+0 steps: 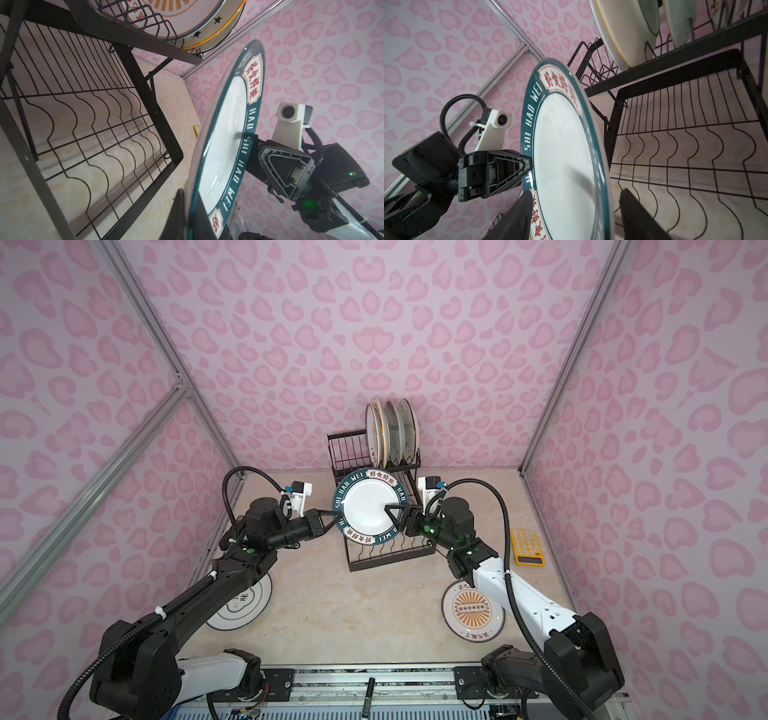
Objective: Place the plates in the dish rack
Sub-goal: 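Close the right gripper on the plate rim opposite the left gripper, then open the left gripper and carry the plate with the right gripper into the rack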
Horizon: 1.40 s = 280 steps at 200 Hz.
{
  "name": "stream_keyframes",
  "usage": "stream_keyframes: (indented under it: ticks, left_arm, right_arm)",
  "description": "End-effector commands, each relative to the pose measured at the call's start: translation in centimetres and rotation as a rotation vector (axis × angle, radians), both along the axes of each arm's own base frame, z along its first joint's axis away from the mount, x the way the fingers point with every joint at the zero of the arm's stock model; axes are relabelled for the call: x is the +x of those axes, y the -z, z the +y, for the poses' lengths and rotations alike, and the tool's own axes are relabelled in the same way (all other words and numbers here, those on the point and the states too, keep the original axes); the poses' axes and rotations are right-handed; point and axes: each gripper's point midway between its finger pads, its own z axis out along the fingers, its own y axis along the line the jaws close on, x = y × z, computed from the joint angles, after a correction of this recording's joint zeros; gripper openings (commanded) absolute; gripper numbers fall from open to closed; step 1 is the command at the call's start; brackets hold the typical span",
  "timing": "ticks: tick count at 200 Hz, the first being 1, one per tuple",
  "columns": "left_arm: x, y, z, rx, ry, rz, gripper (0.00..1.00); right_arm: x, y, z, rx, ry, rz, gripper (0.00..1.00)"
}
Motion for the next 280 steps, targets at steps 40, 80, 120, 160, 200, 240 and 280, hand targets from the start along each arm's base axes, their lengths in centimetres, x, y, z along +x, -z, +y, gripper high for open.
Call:
stream_keyframes:
  ticks: [40,80,120,160,200,240,280]
  left_arm:
    - [-0.1,-2.5,-0.5,-0.028,0.030,-0.089,0.03]
    - [-0.1,-2.5,-0.6,-0.027,0.034,-0.088,0.03]
    - [0.2,-2.5,-0.7,-0.027,0.038,-0.081,0.03]
    - [0.1,-2.6,-0.8,-0.026,0.041,-0.077,0.03]
    - [0.3,-2.4,-0.6,-0.008,0.026,-0.072,0.15]
    - [0.3,-2.4,-0.5,-0.002,0.023,-0.076,0.35]
    - [0.2,-2.0,-0.3,0.014,0.018,-0.068,0.59]
  right_arm:
    - [-0.2,-0.7,0.4,0.025,-0.019,-0.021,0.31]
    - [-0.2,-0.8,0.5,0.026,-0.025,-0.021,0.19]
    - [-0.3,-1.0,0.5,0.030,-0.030,-0.023,0.00]
    - [-0.4,-1.2,0.4,0.027,-0.029,-0.030,0.00]
    - [-0.6,-1.7,0.1,0.031,-0.014,-0.043,0.00]
    - [-0.7,-2.0,-0.4,0.028,0.007,-0.051,0.00]
    - [-0.6,-2.0,-0.8,0.025,0.032,-0.055,0.00]
